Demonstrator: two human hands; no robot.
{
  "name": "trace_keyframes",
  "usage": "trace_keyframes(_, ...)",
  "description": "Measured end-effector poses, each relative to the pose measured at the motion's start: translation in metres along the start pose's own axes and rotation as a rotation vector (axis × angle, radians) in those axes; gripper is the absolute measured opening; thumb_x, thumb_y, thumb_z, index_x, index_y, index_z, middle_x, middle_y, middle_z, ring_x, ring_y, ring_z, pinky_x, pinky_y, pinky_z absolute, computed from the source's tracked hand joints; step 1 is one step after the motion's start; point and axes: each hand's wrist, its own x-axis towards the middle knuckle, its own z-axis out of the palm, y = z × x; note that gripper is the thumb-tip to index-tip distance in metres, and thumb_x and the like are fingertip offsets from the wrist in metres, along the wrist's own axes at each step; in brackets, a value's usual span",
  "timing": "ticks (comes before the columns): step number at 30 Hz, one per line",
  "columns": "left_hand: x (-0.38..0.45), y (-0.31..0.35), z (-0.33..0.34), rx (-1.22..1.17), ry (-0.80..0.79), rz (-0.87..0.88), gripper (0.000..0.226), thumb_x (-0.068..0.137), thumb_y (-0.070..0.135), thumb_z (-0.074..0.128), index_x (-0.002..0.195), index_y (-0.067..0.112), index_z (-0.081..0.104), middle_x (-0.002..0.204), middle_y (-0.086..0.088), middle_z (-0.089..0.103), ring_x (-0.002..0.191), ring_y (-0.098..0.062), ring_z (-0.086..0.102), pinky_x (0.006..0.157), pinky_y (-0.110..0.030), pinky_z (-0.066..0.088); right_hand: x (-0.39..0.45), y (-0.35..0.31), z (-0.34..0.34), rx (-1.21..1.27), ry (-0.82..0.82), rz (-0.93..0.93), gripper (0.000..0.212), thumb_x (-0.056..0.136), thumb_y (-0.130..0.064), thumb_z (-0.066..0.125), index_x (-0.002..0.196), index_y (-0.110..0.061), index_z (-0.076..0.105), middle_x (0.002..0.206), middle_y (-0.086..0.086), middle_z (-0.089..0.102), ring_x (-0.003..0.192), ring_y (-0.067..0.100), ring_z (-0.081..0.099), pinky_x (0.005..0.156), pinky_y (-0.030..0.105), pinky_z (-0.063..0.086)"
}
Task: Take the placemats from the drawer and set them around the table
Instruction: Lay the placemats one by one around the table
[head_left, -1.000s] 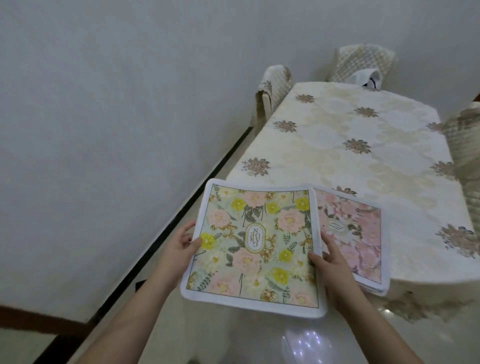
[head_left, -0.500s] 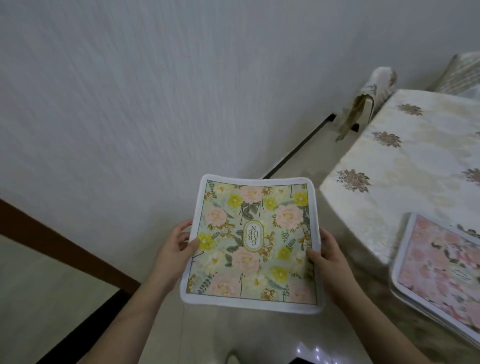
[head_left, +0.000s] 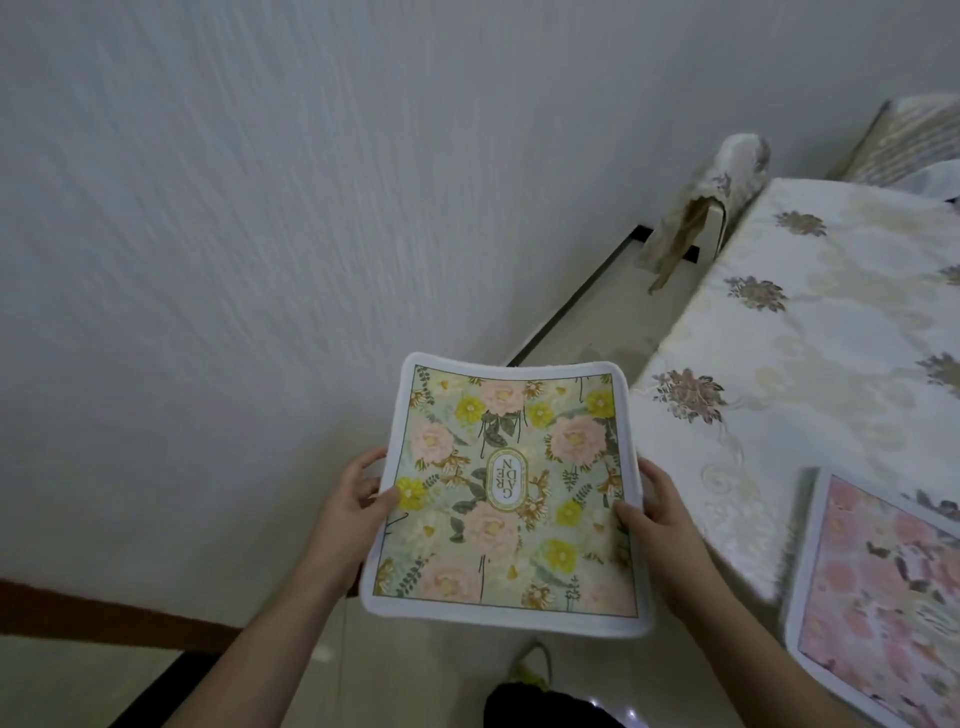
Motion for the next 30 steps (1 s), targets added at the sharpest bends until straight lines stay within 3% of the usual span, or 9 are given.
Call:
trace_keyframes(4, 0.045, 0.028, 0.034, 0.040, -0.004, 0.000, 0.039, 0.097, 0.009, 0.061, 0.127, 0.033, 0.054, 0.108, -0.007, 0.073, 0.087, -0.030, 0.075, 0.074, -0.058, 0.060, 0.042, -0.018, -0.016, -0.060, 0.017, -0.007, 0.046, 0.098, -0.013, 0.054, 0.127, -0.046, 0.042, 0.105, -0.002, 0.073, 0.083, 0.020, 0.074, 0.075, 0.045, 0.060)
trace_keyframes(8, 0.086, 0.060, 0.061, 0.195, 0.013, 0.074, 0.040, 0.097, 0.011, 0.060, 0.129, 0.033, 0.053, 0.108, -0.002, 0.072, 0.085, -0.021, 0.074, 0.074, -0.050, 0.061, 0.080, -0.037, -0.025, -0.056, 0.014, 0.001, 0.042, 0.099, -0.018, 0.055, 0.130, -0.041, 0.037, 0.101, -0.004, 0.072, 0.077, 0.015, 0.074, 0.062, 0.033, 0.059)
trace_keyframes(11, 0.109, 0.075, 0.073, 0.191, 0.008, 0.073, 0.040, 0.097, 0.012, 0.060, 0.130, 0.033, 0.052, 0.107, -0.002, 0.072, 0.084, -0.022, 0.075, 0.074, -0.051, 0.061, 0.105, -0.046, -0.026, 0.054, 0.043, 0.037, 0.043, 0.099, -0.018, 0.056, 0.132, -0.041, 0.041, 0.104, 0.003, 0.072, 0.083, 0.024, 0.074, 0.072, 0.051, 0.061)
trace_keyframes(14, 0.128, 0.083, 0.082, 0.172, 0.010, 0.054, 0.040, 0.097, 0.012, 0.061, 0.130, 0.034, 0.053, 0.106, -0.002, 0.073, 0.080, -0.022, 0.076, 0.070, -0.049, 0.062, 0.125, -0.049, -0.027, 0.101, 0.083, 0.046, 0.043, 0.099, -0.020, 0.056, 0.131, -0.045, 0.042, 0.101, 0.001, 0.074, 0.084, 0.026, 0.074, 0.073, 0.054, 0.060)
trace_keyframes(19, 0.177, 0.087, 0.088, 0.135, -0.010, -0.017, 0.042, 0.095, 0.013, 0.064, 0.129, 0.036, 0.055, 0.108, -0.006, 0.073, 0.081, -0.027, 0.076, 0.072, -0.054, 0.061, 0.160, -0.054, -0.023, -0.032, 0.098, 0.034, 0.040, 0.099, -0.021, 0.055, 0.131, -0.039, 0.040, 0.097, 0.000, 0.073, 0.074, 0.015, 0.074, 0.063, 0.034, 0.060)
trace_keyframes(23, 0.222, 0.091, 0.090, 0.118, -0.068, -0.032, 0.042, 0.096, 0.012, 0.063, 0.130, 0.037, 0.055, 0.110, -0.006, 0.073, 0.085, -0.030, 0.075, 0.076, -0.058, 0.059, 0.193, -0.061, -0.015, -0.056, 0.134, 0.026, 0.039, 0.097, -0.019, 0.057, 0.131, -0.034, 0.044, 0.099, 0.002, 0.074, 0.077, 0.017, 0.074, 0.074, 0.046, 0.061)
trace_keyframes(30, 0.318, 0.120, 0.094, 0.232, -0.175, 0.085, 0.045, 0.097, 0.014, 0.061, 0.135, 0.035, 0.052, 0.111, -0.002, 0.072, 0.087, -0.024, 0.074, 0.075, -0.052, 0.061, 0.263, -0.094, 0.009, -0.056, 0.189, 0.018, 0.039, 0.098, -0.020, 0.057, 0.132, -0.034, 0.044, 0.107, 0.005, 0.072, 0.087, 0.023, 0.074, 0.078, 0.052, 0.059)
